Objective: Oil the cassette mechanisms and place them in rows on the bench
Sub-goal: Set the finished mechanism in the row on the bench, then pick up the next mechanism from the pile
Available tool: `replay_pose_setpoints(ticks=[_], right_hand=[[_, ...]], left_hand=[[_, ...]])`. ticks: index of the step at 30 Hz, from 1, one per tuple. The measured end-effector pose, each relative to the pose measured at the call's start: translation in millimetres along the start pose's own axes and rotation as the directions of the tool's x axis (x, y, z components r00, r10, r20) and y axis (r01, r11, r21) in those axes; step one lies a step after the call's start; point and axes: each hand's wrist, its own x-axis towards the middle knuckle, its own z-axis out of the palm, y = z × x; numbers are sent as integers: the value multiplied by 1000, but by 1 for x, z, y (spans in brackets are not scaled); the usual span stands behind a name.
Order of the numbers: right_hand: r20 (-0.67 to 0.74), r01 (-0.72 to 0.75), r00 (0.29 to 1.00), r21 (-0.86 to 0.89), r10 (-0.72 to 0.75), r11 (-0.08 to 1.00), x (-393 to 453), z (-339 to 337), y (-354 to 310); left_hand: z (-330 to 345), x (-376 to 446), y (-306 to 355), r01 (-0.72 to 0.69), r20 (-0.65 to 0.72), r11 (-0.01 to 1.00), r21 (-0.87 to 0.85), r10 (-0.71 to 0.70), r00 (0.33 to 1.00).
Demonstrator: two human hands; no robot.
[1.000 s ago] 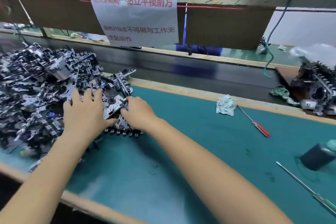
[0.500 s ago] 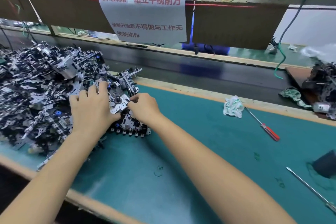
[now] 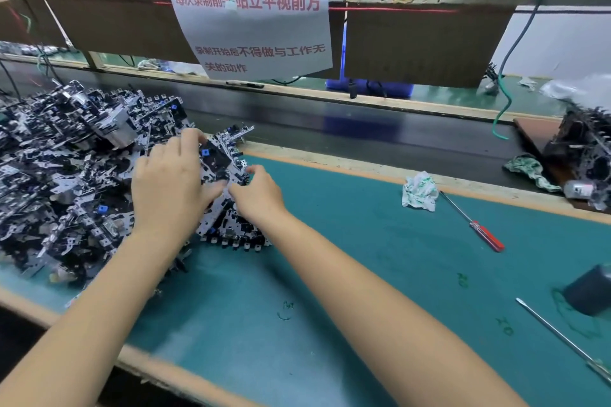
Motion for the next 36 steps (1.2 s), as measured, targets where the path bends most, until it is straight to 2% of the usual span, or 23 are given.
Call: replay_pose_setpoints(ticks=[5, 8, 11, 18, 24, 27, 30, 33, 36], right_hand=[[34, -39, 999, 33, 38, 999, -7, 3, -5], [-21, 15, 1000, -25, -15, 1000, -16, 11, -6], [-33, 57, 998, -46, -58, 997, -22, 17, -6], [46, -89, 996, 164, 83, 983, -18, 12, -16], [35, -78, 997, 227, 72, 971, -19, 7, -14], [12, -12, 1000, 275, 9, 961, -22, -1, -21], [-36, 115, 993, 302, -109, 946, -29, -17, -33], [-159, 269, 959, 245, -235, 931, -41, -41, -34], [-236, 387, 910, 187, -341, 903, -60, -78, -15]], left_hand=[[6, 13, -5, 141, 228, 984, 107, -163, 960], [9, 13, -12, 143, 331, 972, 185, -199, 922], [9, 17, -19, 188, 322, 975, 122, -217, 921], [9, 17, -27, 285, 286, 958, -20, -268, 920], [1, 18, -35, 314, 270, 915, -253, -245, 931], [-8, 16, -37, 345, 272, 863, -371, -254, 928], [-25, 16, -28, 266, 172, 837, -478, -208, 963], [-47, 24, -6, 59, -24, 881, -469, -79, 997], [-66, 34, 29, -160, -140, 903, -399, 112, 984]])
